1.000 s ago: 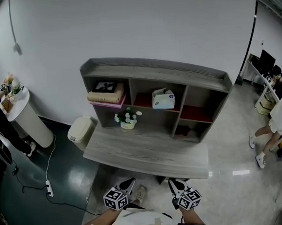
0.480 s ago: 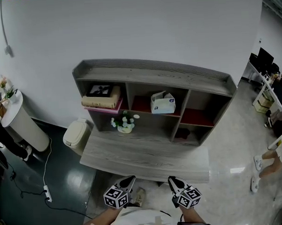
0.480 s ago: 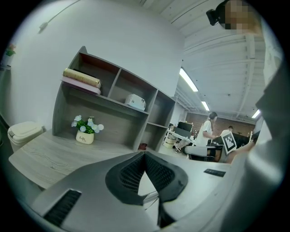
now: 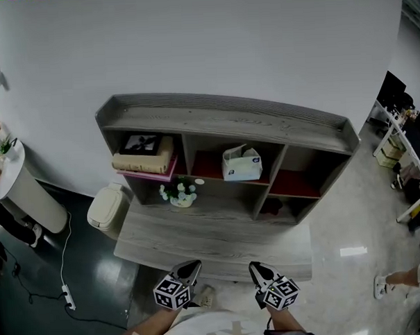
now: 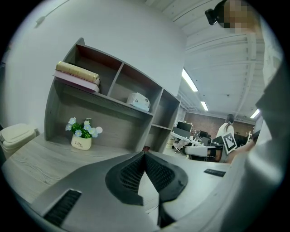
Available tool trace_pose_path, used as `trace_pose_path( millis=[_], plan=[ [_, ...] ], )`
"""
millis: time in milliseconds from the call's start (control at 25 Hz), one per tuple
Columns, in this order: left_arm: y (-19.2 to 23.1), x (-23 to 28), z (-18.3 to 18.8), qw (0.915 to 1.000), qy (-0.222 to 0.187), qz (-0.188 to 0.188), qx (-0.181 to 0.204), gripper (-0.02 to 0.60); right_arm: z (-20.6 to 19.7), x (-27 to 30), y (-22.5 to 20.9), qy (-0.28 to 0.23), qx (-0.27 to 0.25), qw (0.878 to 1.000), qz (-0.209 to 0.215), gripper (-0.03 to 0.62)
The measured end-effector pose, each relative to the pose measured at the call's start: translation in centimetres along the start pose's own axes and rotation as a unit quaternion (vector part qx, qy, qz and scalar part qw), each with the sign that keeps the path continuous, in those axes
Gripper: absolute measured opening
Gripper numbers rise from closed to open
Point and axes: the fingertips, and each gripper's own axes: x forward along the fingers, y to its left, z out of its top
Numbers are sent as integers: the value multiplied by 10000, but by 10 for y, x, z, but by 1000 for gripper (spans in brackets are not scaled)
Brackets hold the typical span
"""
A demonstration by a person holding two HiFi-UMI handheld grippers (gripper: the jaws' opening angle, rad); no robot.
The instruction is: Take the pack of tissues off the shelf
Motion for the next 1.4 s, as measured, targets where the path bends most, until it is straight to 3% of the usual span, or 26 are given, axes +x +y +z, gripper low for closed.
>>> trace_pose_path(
  millis=[720,1400],
  plan=[
    [19,65,20,9979,250,-579,160,12,18,28,-33,-73,47,9989,-453,5],
    [50,94,54,9944,139,-1000,321,12,33,61,-36,-187,-41,9961,-866,5]
  ],
)
